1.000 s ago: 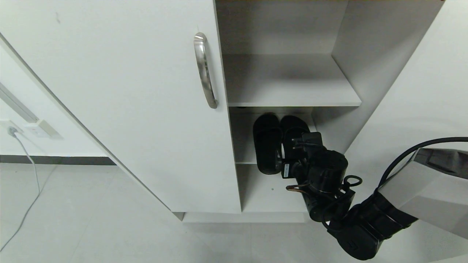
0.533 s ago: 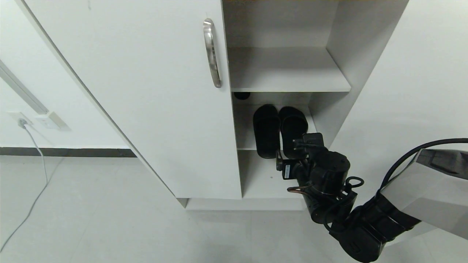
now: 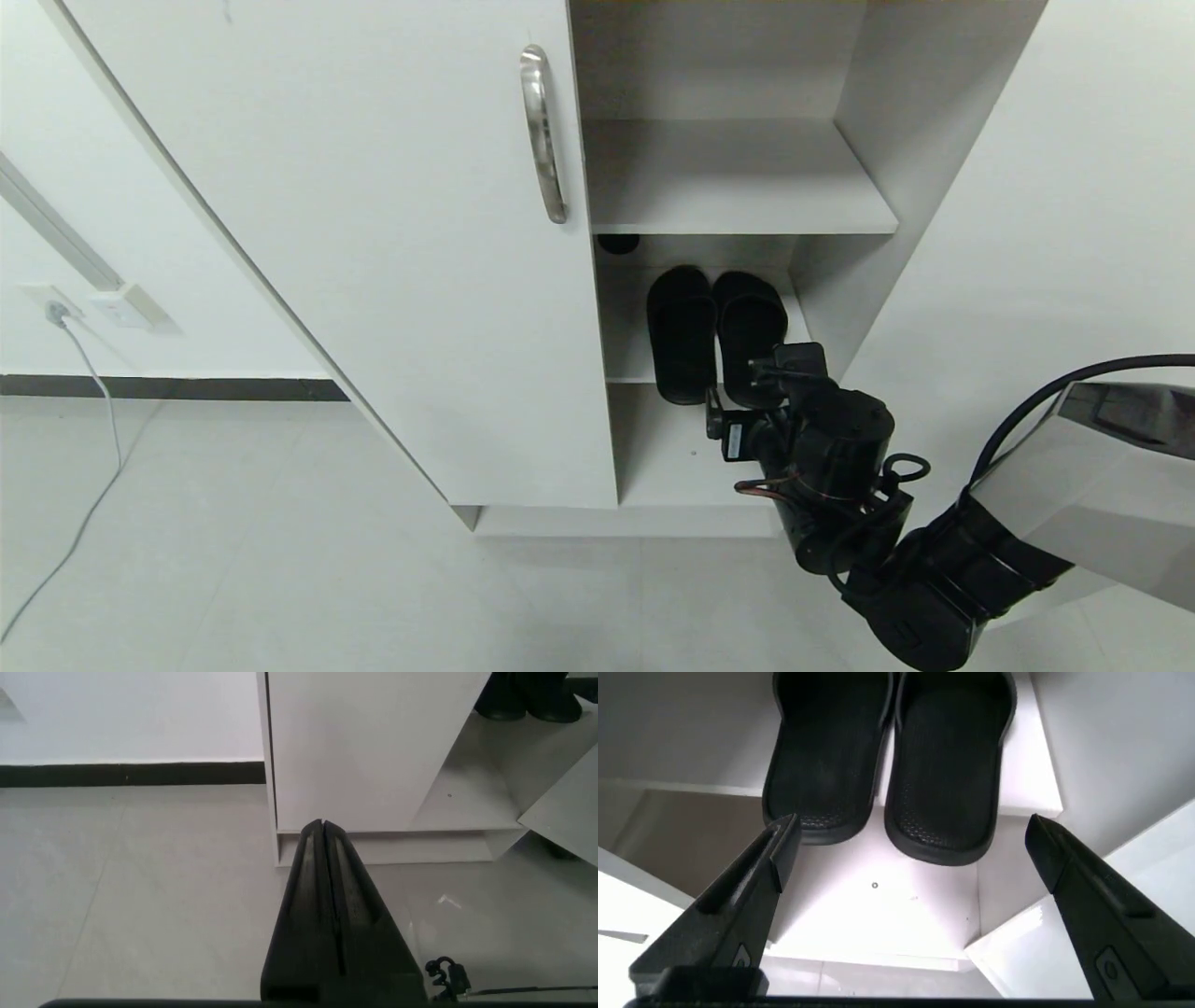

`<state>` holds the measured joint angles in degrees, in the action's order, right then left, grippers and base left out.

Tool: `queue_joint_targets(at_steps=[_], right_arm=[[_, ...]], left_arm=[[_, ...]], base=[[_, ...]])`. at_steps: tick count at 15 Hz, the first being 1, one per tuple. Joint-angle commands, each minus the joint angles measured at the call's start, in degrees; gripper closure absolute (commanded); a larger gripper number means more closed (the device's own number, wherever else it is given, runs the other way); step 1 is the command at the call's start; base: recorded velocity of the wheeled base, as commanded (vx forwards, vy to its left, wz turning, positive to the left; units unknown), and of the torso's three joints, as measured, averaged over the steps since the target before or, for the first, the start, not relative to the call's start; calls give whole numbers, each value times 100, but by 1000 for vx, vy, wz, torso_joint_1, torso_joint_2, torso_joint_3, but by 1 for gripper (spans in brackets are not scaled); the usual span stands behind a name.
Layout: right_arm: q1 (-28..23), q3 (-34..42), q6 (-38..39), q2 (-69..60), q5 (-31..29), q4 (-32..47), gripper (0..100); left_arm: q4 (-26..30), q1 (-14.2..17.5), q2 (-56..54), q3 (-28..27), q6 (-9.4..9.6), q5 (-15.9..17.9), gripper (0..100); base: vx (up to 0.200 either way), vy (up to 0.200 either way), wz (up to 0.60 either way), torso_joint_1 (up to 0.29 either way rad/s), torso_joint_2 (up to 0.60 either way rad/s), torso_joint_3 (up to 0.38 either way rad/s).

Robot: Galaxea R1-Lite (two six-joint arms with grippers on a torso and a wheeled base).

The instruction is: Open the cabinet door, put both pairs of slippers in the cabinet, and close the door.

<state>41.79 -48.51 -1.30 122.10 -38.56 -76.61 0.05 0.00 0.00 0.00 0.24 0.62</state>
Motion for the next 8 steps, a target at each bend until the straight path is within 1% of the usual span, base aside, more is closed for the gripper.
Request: queue_joint_targets(at_steps=[1, 5, 8], right_arm=[[5, 43, -1, 7, 6, -3, 0], [5, 43, -1, 7, 6, -3, 0], [5, 43, -1, 7, 6, -3, 0]], left_arm=[[-5, 0, 9, 0, 2, -1, 100], [4, 0, 9, 0, 2, 8, 100], [4, 0, 9, 0, 2, -1, 100]], base=[[0, 0, 0, 0, 0, 0], [0, 0, 0, 0, 0, 0], [0, 0, 0, 2, 4, 149]])
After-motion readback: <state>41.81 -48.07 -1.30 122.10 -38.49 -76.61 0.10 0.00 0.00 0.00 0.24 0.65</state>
